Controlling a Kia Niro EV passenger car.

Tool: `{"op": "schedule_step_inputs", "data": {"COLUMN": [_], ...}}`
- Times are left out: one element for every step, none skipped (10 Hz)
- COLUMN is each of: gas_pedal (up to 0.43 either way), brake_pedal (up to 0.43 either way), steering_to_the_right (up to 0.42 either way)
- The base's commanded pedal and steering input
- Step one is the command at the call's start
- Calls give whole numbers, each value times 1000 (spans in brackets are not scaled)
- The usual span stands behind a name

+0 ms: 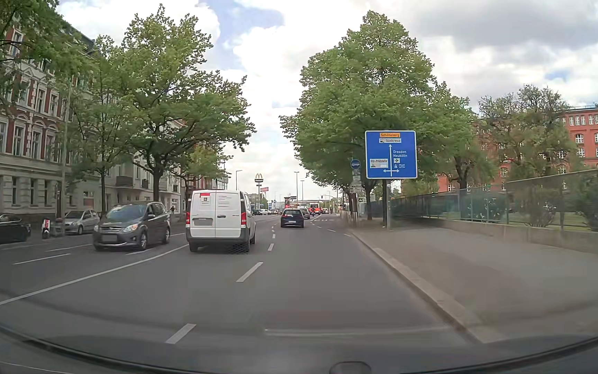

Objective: Follow the waypoints while adhering to traffic rules and regulations

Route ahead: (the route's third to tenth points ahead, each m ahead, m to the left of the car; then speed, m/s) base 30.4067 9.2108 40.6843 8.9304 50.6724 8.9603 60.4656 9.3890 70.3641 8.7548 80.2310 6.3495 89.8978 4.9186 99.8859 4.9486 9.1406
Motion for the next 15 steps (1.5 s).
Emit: {"op": "schedule_step_inputs", "data": {"gas_pedal": [98, 98, 98, 98, 87, 87, 87, 67, 47, 39, 0, 0, 0, 0, 0], "brake_pedal": [18, 18, 18, 18, 18, 18, 18, 18, 18, 18, 18, 18, 18, 18, 18], "steering_to_the_right": [-7, -5, -4, -6, -14, -18, -21, -21, -21, -22, -23, -25, -26, -26, -27]}}
